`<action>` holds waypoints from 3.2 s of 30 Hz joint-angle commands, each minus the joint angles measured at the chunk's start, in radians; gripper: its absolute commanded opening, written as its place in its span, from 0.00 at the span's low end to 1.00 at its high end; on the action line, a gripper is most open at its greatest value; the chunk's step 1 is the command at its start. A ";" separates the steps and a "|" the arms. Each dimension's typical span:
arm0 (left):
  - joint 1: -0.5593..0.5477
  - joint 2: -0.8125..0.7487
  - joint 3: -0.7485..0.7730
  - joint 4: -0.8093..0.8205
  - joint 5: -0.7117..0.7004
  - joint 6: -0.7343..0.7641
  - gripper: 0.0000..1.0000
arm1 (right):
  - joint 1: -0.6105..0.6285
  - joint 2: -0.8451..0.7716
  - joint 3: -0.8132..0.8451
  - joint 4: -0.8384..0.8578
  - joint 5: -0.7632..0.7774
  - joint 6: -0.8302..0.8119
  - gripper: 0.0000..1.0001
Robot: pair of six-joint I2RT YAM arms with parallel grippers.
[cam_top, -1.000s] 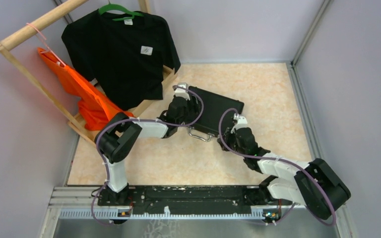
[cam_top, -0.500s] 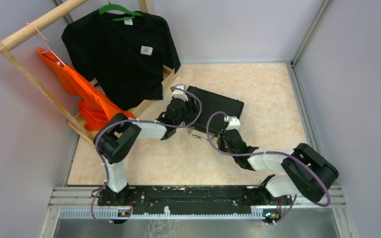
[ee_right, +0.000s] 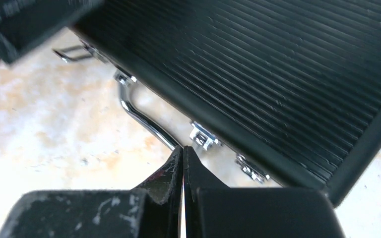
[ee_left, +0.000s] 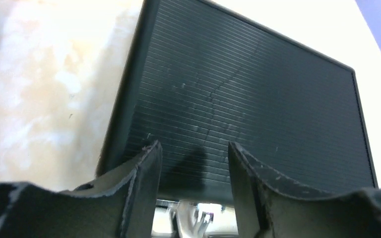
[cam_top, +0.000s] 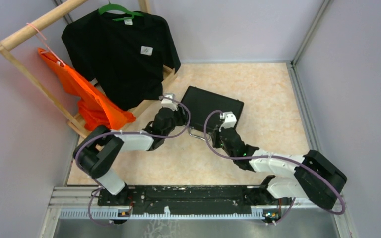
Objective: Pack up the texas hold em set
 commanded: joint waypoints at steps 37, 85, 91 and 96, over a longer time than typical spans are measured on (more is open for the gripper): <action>-0.073 -0.513 -0.393 -0.177 -0.003 -0.153 0.38 | -0.044 0.136 0.129 0.191 -0.276 0.042 0.00; -0.069 -1.048 -0.350 -0.744 -0.469 -0.135 0.87 | 0.032 0.661 0.527 0.241 -0.248 -0.028 0.00; -0.068 -0.903 -0.282 -0.757 -0.405 -0.109 0.98 | 0.038 0.293 0.363 0.255 -0.286 -0.033 0.03; -0.067 -0.802 -0.178 -0.817 -0.296 -0.166 0.99 | -0.027 0.070 0.342 -0.001 -0.158 -0.089 0.50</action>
